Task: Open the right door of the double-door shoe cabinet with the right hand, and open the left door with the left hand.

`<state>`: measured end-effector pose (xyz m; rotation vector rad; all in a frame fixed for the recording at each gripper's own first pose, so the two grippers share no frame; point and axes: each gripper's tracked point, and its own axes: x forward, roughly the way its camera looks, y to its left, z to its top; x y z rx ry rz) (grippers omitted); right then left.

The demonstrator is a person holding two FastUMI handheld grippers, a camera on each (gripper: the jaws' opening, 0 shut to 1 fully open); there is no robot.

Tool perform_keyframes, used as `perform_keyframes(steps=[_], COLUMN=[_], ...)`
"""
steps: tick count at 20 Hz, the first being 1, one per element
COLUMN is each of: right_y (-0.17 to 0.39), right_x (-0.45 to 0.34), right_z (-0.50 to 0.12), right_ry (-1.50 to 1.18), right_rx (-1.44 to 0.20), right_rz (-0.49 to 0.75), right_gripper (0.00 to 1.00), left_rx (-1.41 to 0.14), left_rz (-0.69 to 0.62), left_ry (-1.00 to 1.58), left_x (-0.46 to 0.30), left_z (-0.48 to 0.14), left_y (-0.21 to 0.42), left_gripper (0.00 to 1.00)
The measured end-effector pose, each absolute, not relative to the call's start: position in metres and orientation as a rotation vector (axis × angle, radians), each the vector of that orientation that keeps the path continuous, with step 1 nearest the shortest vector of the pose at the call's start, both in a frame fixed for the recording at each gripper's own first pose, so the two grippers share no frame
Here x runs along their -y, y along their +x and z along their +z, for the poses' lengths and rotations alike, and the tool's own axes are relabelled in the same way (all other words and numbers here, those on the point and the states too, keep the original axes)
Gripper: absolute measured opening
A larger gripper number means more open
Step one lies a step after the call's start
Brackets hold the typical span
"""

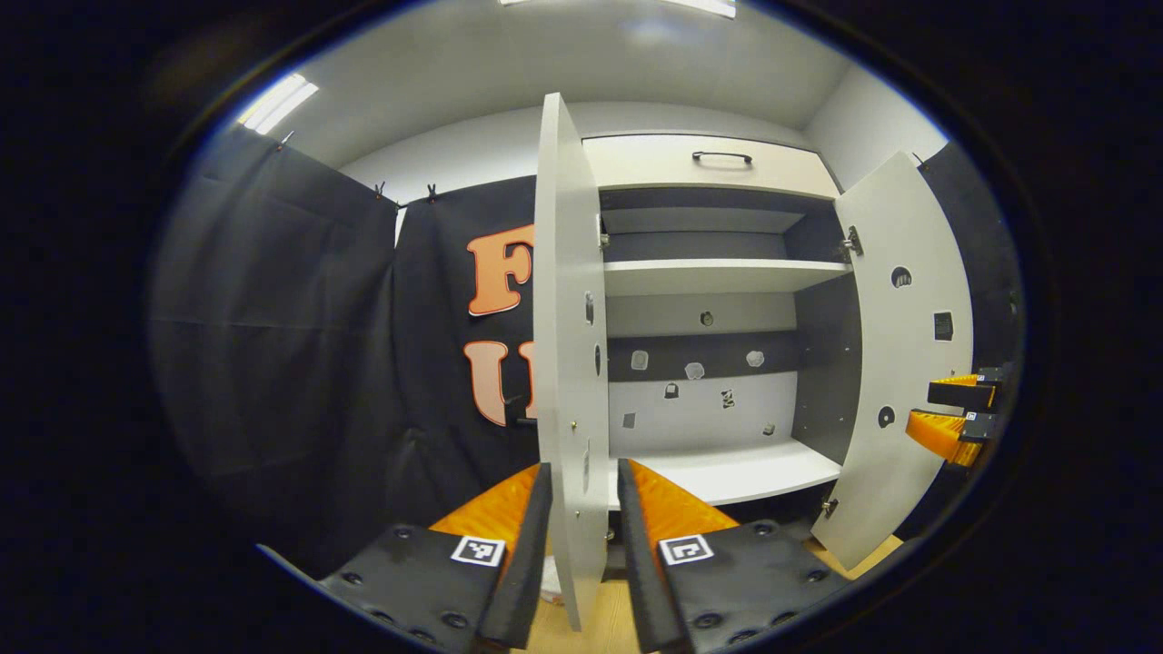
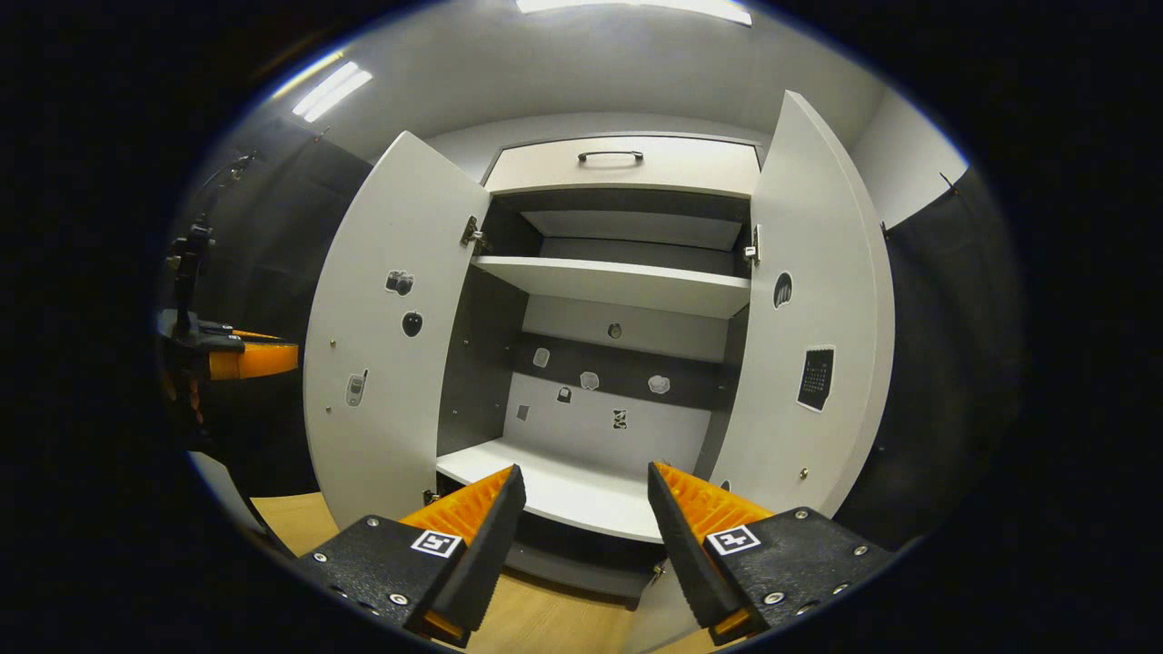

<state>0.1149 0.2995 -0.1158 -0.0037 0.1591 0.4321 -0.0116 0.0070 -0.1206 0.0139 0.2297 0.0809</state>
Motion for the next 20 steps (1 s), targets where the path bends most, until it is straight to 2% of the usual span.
perform_keyframes(steps=[2, 4, 5, 6, 9, 20], right_y=[0.118, 0.12, 0.122, 0.124, 0.128, 0.141], right_x=[-0.294, -0.288, -0.285, -0.282, -0.273, -0.265], right_z=[-0.109, -0.1, -0.096, -0.093, -0.084, -0.089], right_ry=[0.0, 0.013, 0.023, 0.032, 0.053, 0.038], right_rx=[-0.14, -0.12, -0.11, -0.102, -0.076, -0.067], right_rz=[0.415, 0.401, 0.394, 0.386, 0.371, 0.344], right_gripper=[0.88, 0.89, 0.89, 0.89, 0.93, 0.92], left_rx=[-0.211, -0.191, -0.184, -0.178, -0.177, -0.162], left_rz=[0.066, 0.055, 0.038, 0.02, -0.012, -0.021], left_ry=[0.012, -0.001, -0.018, -0.026, -0.01, 0.002], left_x=[0.003, 0.016, 0.026, 0.037, 0.061, 0.082], left_z=[-0.114, -0.107, -0.104, -0.102, -0.102, -0.107], left_y=[-0.008, -0.005, -0.003, 0.0, 0.008, 0.029], left_gripper=[0.77, 0.88, 0.86, 0.91, 0.96, 0.96])
